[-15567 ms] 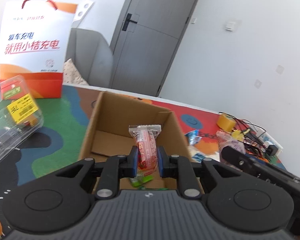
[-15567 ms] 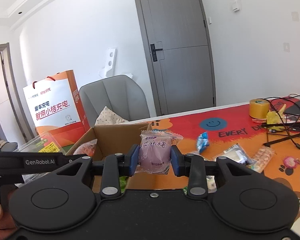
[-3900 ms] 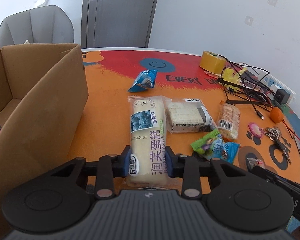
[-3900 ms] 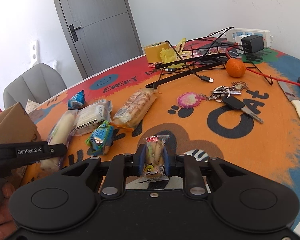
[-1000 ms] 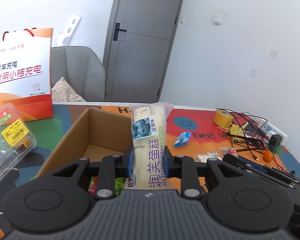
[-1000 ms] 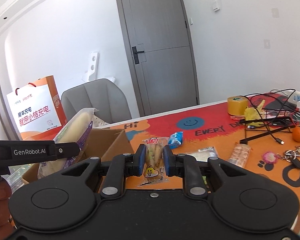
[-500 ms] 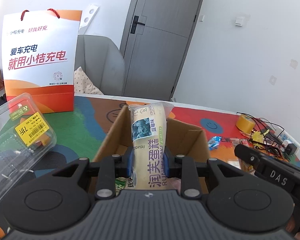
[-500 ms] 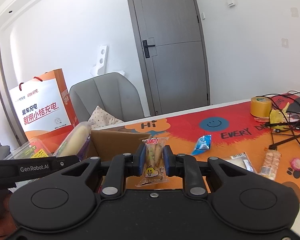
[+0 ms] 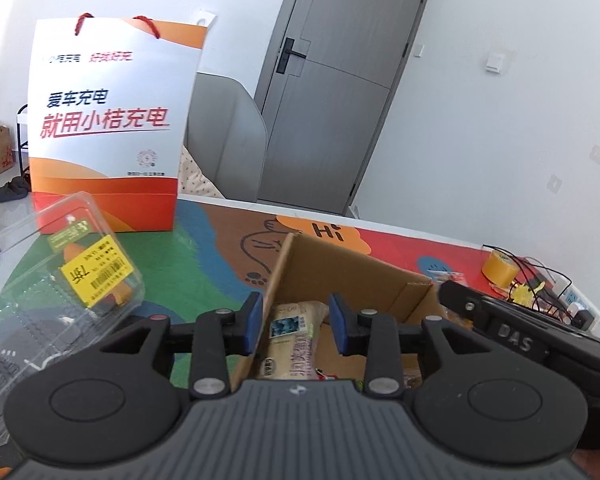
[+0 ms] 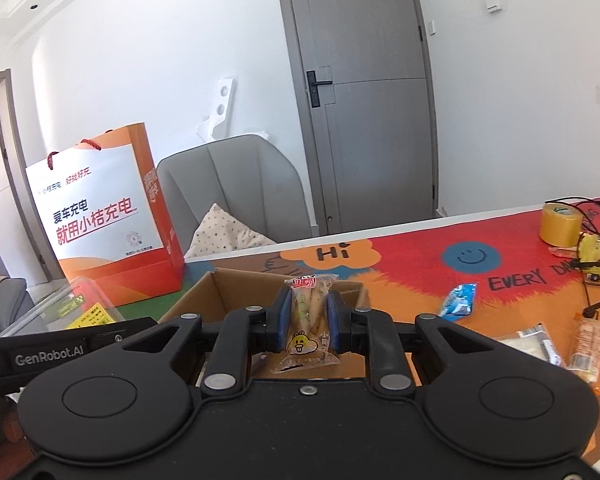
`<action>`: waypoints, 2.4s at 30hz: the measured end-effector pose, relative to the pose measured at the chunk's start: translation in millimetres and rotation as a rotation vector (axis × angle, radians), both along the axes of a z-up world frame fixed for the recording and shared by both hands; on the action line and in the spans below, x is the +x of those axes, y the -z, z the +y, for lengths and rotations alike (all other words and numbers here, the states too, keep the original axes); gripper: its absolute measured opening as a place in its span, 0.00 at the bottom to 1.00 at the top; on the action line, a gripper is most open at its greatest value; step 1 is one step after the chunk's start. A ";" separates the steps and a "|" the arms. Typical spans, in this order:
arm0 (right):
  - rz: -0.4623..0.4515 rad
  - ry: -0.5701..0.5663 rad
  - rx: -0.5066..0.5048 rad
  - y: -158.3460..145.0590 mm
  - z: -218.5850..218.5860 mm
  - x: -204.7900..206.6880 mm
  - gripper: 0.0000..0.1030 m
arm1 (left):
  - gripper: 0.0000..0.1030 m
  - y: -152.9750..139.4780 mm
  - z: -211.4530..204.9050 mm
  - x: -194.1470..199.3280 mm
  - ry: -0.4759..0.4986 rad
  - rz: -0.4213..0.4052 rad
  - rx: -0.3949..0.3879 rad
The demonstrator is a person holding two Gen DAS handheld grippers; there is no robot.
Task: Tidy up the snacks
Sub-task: 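Carry the white cake bag into the box with left gripper while right carries bread snack, then open both grippers over the box and return them to the snack pile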
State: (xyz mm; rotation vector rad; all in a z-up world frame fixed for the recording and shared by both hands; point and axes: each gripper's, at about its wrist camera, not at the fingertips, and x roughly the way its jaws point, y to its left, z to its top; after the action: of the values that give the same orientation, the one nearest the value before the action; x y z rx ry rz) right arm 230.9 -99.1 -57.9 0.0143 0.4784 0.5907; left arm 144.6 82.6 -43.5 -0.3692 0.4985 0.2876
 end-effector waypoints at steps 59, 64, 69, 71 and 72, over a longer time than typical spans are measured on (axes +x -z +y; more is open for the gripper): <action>0.068 0.299 0.107 9.3 -204.8 -24.6 1.00 | 0.91 -1.3 -155.7 31.5 0.230 0.068 0.085; 0.088 0.319 0.118 16.3 -217.6 -19.3 1.00 | 0.91 0.9 -168.6 40.2 0.251 0.075 0.091; 0.100 0.348 0.132 23.5 -232.2 -14.5 1.00 | 0.91 5.1 -178.9 50.5 0.268 0.074 0.091; 0.109 0.356 0.136 27.1 -237.6 -11.2 1.00 | 0.91 7.0 -183.6 55.9 0.273 0.080 0.094; 0.114 0.359 0.140 29.0 -240.2 -9.7 1.00 | 0.91 7.9 -185.9 58.3 0.277 0.080 0.095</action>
State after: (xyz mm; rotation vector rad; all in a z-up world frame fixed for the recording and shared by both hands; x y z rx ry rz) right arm 221.2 -339.3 -86.9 0.2638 0.5295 0.2708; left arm 202.9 -103.2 -51.3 -0.1935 0.6053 0.0575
